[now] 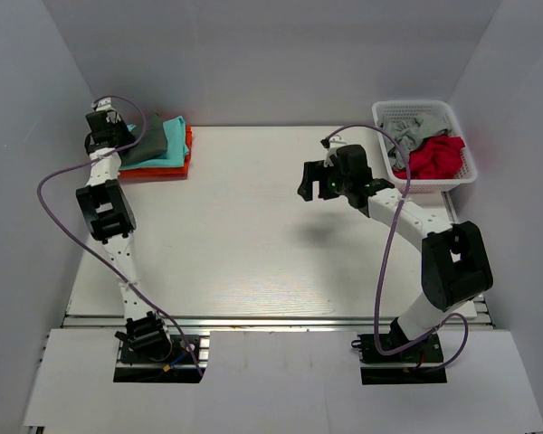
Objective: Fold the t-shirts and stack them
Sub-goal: Put the neatly folded tshirt into the corner of the board with the left arm
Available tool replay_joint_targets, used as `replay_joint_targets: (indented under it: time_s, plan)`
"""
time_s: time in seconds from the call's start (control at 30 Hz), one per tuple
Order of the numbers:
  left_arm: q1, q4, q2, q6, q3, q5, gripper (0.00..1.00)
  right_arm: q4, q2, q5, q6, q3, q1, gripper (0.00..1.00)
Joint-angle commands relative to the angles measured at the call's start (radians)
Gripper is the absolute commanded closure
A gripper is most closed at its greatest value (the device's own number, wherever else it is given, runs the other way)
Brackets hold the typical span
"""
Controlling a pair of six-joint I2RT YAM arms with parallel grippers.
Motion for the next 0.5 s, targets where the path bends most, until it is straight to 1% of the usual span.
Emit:
replay_joint_targets:
  time_s: [0.0,0.03,0.07,0.1,0.17,0.2,0.23,0.27,0.3,0.37,0.4,0.43,0.47]
  plan:
    - [0.006,0.019,-0.135,-0.016,-0.060,0.062,0.92,0.013,-0.022,-0.026,-0.013,0.039,-0.002,0.09]
    - [0.006,0.028,-0.158,-0.026,-0.073,0.062,0.77,0.016,-0.031,-0.031,-0.009,0.032,0.001,0.09]
    - [0.006,0.040,-0.207,-0.026,-0.099,0.053,0.68,0.025,-0.037,-0.037,-0.011,0.025,0.003,0.09]
    - [0.006,0.040,-0.232,-0.013,-0.109,0.052,0.61,0.028,-0.048,-0.043,-0.011,0.022,0.001,0.09]
    - [-0.006,0.040,-0.279,0.045,-0.123,0.052,0.56,0.037,-0.057,-0.045,-0.006,0.010,0.001,0.09]
    - [-0.019,0.040,-0.301,0.045,-0.123,0.028,0.53,0.039,-0.065,-0.056,0.000,0.002,0.001,0.09]
    - [-0.019,0.040,-0.341,0.059,-0.123,0.011,0.43,0.039,-0.074,-0.063,0.006,0.001,0.001,0.09]
    - [-0.019,0.040,-0.358,0.059,-0.123,-0.007,0.36,0.066,-0.085,-0.072,0.009,-0.004,0.001,0.09]
    - [-0.019,0.023,-0.372,0.059,-0.123,-0.027,0.34,0.070,-0.088,-0.082,0.010,-0.008,0.003,0.09]
    - [-0.019,0.013,-0.421,0.059,-0.123,-0.037,0.23,0.077,-0.118,-0.079,0.014,-0.024,0.001,0.09]
    - [-0.019,0.013,-0.438,0.059,-0.137,-0.023,0.14,0.083,-0.129,-0.071,0.018,-0.039,0.003,0.09]
    - [-0.019,0.013,-0.454,0.059,-0.146,-0.003,0.01,0.085,-0.140,-0.066,0.018,-0.050,0.003,0.09]
    - [-0.019,-0.015,-0.470,0.059,-0.158,0.026,0.01,0.088,-0.178,-0.051,0.020,-0.067,0.003,0.09]
